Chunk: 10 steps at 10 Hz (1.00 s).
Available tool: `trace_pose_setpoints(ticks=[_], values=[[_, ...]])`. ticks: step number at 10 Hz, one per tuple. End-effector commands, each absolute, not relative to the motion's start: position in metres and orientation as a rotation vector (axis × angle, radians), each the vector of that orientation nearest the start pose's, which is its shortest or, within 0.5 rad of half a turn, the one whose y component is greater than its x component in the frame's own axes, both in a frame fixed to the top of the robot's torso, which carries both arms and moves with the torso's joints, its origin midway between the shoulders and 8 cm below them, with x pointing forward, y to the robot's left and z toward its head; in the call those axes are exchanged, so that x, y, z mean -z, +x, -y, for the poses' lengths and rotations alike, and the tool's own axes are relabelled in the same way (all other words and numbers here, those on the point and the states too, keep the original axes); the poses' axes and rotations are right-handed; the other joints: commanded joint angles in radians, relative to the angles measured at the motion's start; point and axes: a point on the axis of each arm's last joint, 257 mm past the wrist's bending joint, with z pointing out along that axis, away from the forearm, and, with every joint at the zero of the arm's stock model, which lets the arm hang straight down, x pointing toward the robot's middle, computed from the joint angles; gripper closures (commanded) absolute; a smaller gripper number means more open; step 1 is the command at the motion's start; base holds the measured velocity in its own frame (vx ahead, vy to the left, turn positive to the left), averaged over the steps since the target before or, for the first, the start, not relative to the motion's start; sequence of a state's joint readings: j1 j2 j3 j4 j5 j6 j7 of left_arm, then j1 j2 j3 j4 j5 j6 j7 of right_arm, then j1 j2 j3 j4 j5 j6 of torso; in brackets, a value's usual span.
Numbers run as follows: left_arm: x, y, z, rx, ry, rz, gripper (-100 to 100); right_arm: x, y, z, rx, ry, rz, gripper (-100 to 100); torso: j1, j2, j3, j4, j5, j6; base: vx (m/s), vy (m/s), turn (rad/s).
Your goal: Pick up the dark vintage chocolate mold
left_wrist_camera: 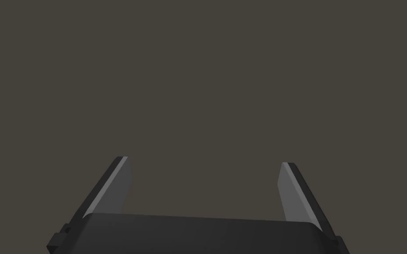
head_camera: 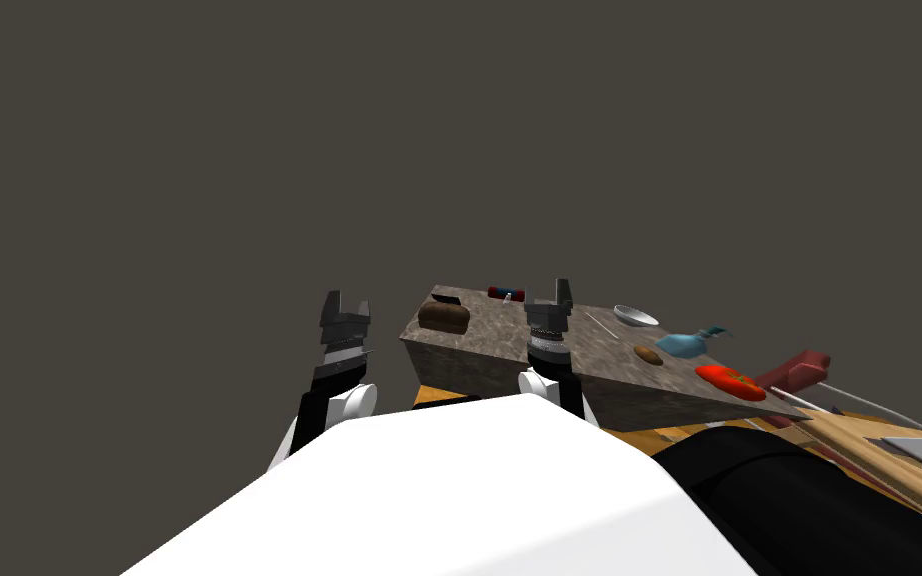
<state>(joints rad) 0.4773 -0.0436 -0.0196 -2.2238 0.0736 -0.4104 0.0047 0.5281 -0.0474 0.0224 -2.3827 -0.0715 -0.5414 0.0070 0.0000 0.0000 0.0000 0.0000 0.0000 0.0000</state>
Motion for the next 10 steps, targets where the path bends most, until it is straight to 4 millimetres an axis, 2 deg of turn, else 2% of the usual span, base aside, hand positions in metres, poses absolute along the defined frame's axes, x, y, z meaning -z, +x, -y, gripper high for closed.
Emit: trace_pose_setpoints(ticks=[1, 5, 6, 10], values=[[0.012, 0.374, -0.281, 1.356, -0.82, -0.655, -100, -0.067, 0.313, 0.272, -1.385, 0.574, -0.528, 0, 0.0, 0.0, 0.0, 0.0, 0.0, 0.0, -0.053, 0.024, -0.021], [0.011, 0.397, -0.264, 1.367, -0.775, -0.781, -100, -0.067, 0.313, 0.272, -1.385, 0.574, -0.528, 0, 0.003, 0.007, 0.004, 0.002, 0.001, 0.0, -0.103, 0.039, -0.034], [0.012, 0.398, -0.264, 1.365, -0.78, -0.786, -100, -0.067, 0.313, 0.272, -1.385, 0.574, -0.528, 0, 0.003, 0.006, 0.004, 0.002, 0.001, 0.0, -0.05, 0.028, -0.019], [0.01, 0.422, -0.249, 1.369, -0.772, -0.872, -100, -0.067, 0.313, 0.272, -1.385, 0.574, -0.528, 0, 0.002, 0.003, 0.002, 0.001, 0.001, 0.0, -0.05, 0.032, -0.031]])
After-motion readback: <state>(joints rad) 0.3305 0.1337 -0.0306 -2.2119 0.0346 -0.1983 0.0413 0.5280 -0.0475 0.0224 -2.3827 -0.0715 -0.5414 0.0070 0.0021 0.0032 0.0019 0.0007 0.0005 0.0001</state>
